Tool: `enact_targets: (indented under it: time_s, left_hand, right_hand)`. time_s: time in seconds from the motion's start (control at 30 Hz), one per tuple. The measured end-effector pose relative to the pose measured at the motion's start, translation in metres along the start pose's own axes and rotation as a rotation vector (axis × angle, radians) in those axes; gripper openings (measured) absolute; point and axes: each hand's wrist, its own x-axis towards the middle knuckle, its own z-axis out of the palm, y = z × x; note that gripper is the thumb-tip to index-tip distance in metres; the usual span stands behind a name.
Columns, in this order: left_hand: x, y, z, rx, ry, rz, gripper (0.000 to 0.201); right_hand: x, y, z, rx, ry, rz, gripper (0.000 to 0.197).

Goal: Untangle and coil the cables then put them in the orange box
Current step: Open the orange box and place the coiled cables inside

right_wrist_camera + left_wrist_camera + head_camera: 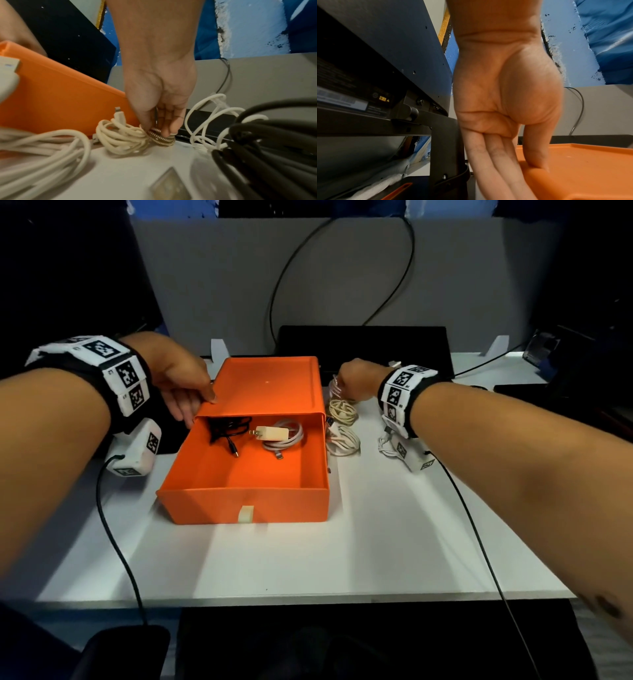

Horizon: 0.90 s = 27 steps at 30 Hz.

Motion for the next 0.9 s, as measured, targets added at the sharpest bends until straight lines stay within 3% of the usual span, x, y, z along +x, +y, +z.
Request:
enact_targets:
  time_s: [0.1,0.23,0.33,0.43,0.53,0.67,0.9]
  left_hand:
    - [0.0,-0.001,0.001,-0.006,-0.003,0.005,0.035]
    - [0.0,-0.001,0.001,-0.011,-0.007,-0.001,0.036]
    - [0.001,-0.001,0.0,-0.015,-0.004,-0.002,0.036]
    - [0.0,-0.001,0.001,-0.017,-0.005,-0.002,0.036]
    - [-0.003,0.001,0.001,-0.013,0.0,0.004,0.036]
    - [-0.004,0.001,0.003,-0.011,-0.005,0.001,0.036]
    - [-0.004,0.0,0.003,-0.008,-0.004,-0.011,0.038]
  right_hand:
    - [-0.005,0.015,0.0,0.158,0.104,0.103,0.024]
    - [-0.009,0.029,-0.014,0.554,0.187,0.181,0.021]
    - [-0.019,0.028,-0.036,0.806,0.278,0.119,0.018]
    - [-0.041,0.014,-0.065,0.884,0.372,-0.006,0.012]
    - [-0.085,-0.011,-0.091,0.775,0.348,-0.17,0.015]
    - [-0.147,-0.06,-0.095,0.415,0.266,-0.33,0.016]
    - [-0.154,-0.113,-0.054,-0.112,0.174,-0.287,0.013]
